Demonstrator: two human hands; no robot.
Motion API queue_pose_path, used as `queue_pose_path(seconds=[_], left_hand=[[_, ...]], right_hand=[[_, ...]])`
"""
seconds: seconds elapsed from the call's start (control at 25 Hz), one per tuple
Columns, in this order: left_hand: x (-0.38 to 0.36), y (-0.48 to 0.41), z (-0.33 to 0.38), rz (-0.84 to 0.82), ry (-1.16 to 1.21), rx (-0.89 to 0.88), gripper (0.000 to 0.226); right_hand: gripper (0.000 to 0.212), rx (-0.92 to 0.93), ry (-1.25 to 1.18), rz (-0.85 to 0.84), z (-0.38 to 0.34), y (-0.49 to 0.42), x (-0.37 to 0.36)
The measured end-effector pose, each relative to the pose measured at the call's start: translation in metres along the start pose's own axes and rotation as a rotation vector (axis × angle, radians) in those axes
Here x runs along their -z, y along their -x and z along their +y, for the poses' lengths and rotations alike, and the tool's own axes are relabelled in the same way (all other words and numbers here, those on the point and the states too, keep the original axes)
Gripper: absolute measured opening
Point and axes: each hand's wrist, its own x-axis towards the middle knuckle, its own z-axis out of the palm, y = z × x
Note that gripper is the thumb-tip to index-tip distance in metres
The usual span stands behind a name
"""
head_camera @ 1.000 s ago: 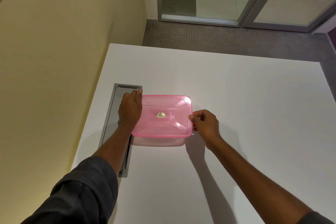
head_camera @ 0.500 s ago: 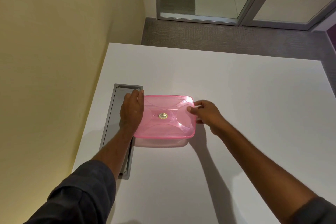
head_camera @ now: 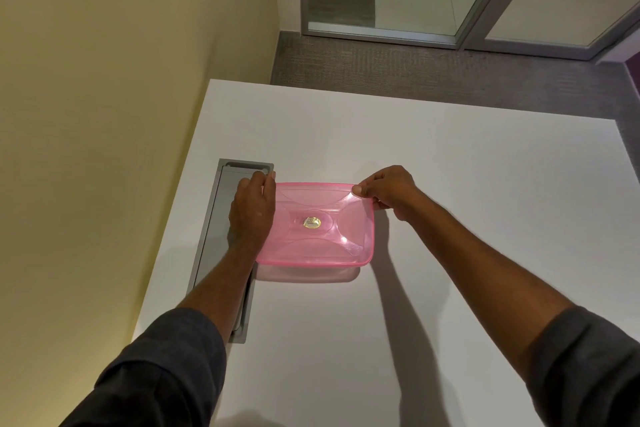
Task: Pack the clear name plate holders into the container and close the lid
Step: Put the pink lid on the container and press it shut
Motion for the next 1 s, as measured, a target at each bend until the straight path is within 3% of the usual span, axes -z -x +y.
queue_pose_path(seconds=[0.84, 1.0], left_hand=[[0.001, -0.001, 0.003, -0.008, 0.01, 0.017, 0.042], [0.002, 0.0, 0.006, 0.0, -0.008, 0.001, 0.04]], right_hand=[[0.038, -0.116, -0.122, -0.025, -0.004, -0.002, 0.002], [0.032, -0.114, -0.107, 0.006, 0.001, -0.001, -0.003]])
